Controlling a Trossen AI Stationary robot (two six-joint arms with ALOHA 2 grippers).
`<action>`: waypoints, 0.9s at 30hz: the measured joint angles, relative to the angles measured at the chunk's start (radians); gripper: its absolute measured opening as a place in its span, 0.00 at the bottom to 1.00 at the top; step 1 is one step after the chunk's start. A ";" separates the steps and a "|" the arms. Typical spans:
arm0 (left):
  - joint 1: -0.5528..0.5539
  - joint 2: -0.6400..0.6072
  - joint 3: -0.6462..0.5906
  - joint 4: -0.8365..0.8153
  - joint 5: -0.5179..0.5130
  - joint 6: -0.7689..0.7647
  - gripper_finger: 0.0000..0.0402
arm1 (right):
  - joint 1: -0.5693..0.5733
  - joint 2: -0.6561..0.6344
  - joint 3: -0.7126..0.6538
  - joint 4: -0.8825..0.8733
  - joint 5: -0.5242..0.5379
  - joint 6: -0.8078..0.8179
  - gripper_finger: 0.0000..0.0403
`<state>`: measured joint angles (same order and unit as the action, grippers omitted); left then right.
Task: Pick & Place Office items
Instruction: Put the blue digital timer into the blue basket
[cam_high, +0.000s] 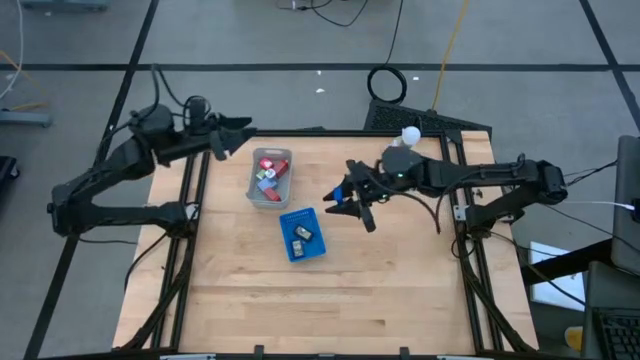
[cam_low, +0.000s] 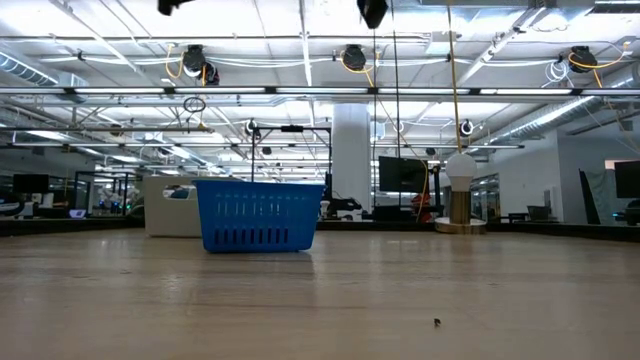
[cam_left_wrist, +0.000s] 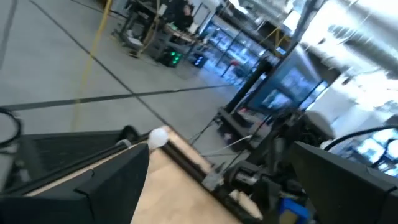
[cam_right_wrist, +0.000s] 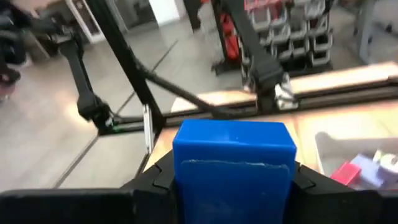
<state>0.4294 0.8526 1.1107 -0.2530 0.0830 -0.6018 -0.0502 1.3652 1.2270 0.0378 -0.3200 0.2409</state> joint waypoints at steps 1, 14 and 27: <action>-0.009 -0.015 0.000 -0.027 -0.018 0.015 0.98 | 0.000 0.015 0.019 -0.029 -0.003 0.000 0.33; -0.135 -0.097 0.000 -0.233 -0.246 0.046 0.98 | -0.008 0.183 0.135 -0.304 0.000 -0.172 0.33; -0.240 -0.094 0.000 -0.235 -0.406 0.048 0.98 | -0.009 0.332 0.142 -0.278 -0.052 -0.258 0.33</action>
<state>0.1894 0.7586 1.1103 -0.4881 -0.3225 -0.5542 -0.0596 1.6969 1.3689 -0.2404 -0.3717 -0.0167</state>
